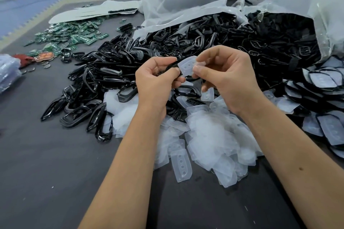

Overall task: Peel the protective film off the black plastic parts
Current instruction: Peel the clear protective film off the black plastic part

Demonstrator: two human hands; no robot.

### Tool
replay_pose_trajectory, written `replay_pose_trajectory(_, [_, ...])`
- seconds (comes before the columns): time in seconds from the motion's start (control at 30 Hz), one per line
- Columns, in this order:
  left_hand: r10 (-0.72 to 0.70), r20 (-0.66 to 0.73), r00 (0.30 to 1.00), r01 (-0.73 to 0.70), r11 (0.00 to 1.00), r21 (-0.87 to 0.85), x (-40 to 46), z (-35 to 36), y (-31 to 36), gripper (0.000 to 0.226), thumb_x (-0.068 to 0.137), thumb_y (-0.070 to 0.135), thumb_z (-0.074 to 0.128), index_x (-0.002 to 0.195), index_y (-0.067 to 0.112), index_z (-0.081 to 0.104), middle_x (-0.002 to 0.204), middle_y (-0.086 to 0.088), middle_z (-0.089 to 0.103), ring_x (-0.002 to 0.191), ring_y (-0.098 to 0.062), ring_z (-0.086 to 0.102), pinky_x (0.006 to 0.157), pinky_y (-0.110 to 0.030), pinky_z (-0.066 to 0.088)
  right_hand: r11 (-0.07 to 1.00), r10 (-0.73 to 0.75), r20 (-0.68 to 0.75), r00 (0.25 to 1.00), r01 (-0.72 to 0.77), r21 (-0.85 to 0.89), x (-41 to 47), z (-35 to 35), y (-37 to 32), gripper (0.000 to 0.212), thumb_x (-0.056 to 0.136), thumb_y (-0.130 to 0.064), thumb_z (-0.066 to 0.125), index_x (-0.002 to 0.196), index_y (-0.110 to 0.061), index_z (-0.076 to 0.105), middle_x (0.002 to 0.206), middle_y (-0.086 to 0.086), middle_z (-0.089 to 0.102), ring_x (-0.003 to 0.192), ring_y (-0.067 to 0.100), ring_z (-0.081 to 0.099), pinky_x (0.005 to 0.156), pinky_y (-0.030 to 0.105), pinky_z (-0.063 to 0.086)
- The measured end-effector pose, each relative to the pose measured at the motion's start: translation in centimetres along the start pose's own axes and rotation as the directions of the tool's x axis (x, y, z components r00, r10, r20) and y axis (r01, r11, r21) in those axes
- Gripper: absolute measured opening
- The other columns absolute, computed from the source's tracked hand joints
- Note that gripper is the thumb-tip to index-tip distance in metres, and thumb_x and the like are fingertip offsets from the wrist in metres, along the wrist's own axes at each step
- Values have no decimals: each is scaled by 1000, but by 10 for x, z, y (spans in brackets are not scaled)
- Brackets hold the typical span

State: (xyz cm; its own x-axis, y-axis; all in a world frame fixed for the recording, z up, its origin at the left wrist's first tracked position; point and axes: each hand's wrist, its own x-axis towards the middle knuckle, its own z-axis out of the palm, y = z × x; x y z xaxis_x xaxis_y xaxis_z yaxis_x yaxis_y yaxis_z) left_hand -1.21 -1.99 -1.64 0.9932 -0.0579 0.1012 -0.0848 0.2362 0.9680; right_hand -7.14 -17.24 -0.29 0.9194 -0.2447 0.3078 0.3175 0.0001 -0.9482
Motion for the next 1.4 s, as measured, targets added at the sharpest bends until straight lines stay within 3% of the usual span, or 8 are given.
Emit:
replay_pose_trajectory(0.23, [-2, 6, 1000, 2, 1000, -9, 0, 0, -1, 24, 85, -12, 67, 91, 10, 73, 80, -12, 71, 55, -19, 69, 53, -21, 52, 999, 10, -68, 998, -7, 32, 6, -8, 4, 18, 92, 2, 68, 98, -11, 79, 69, 8, 61, 57, 18, 52, 42, 22, 36])
replay_pose_trajectory(0.37, [-1, 10, 1000, 1, 1000, -7, -1, 0, 1, 23, 86, -13, 67, 91, 9, 73, 84, -13, 73, 56, -20, 70, 53, -20, 53, 999, -16, -75, 997, 18, 32, 8, -8, 3, 35, 91, 15, 62, 116, -6, 73, 90, 9, 74, 78, 17, 69, 60, 22, 53])
replay_pose_trajectory(0.53, [-6, 28, 1000, 6, 1000, -10, -1, -1, 0, 24, 86, -13, 68, 93, 9, 76, 88, -16, 75, 58, -19, 71, 56, -19, 54, 994, -42, -129, 991, 28, -108, 9, -9, 3, 12, 98, -11, 70, 101, -16, 80, 80, 0, 69, 62, 8, 51, 47, 21, 39])
replay_pose_trajectory(0.67, [-4, 63, 998, 5, 1000, -17, -1, -1, 0, 25, 87, -13, 69, 95, 10, 77, 93, -16, 77, 62, -20, 72, 61, -21, 57, 984, -82, -67, 994, 70, -163, 11, -8, 2, 9, 97, -16, 73, 99, -20, 81, 100, 12, 64, 73, 17, 49, 55, 23, 42])
replay_pose_trajectory(0.8, [-23, 157, 987, 30, 999, -38, -2, 0, -1, 27, 88, -14, 65, 97, 8, 77, 90, -12, 78, 70, -21, 74, 70, -29, 63, 991, -50, -50, 997, 43, -130, 9, -7, 3, 4, 93, -11, 77, 96, -13, 79, 70, 0, 70, 58, 13, 55, 45, 23, 41])
replay_pose_trajectory(0.93, [-60, 225, 973, 75, 995, -59, -3, 2, 1, 35, 87, -16, 51, 102, 2, 77, 94, -17, 78, 79, -26, 74, 69, -29, 62, 970, -67, -123, 990, 35, -242, 9, -6, 5, 15, 84, -15, 87, 80, -13, 72, 64, 3, 71, 49, 12, 60, 43, 23, 47])
replay_pose_trajectory(1.2, [-41, 241, 970, 61, 995, -79, -6, 3, 3, 42, 87, -10, 42, 108, -2, 77, 105, -29, 74, 83, -29, 73, 69, -31, 60, 921, -94, -135, 986, 35, -388, 9, -6, 5, 21, 82, -29, 90, 75, -16, 73, 66, -1, 74, 48, 5, 61, 47, 17, 45])
replay_pose_trajectory(1.4, [-45, 244, 969, 69, 994, -90, -7, 5, 3, 42, 88, -11, 41, 104, -2, 78, 92, -22, 76, 74, -31, 70, 67, -30, 61, 906, -107, -205, 973, 11, -422, 9, -5, 4, 25, 82, -33, 88, 72, -17, 72, 60, -1, 71, 47, 11, 61, 50, 26, 48])
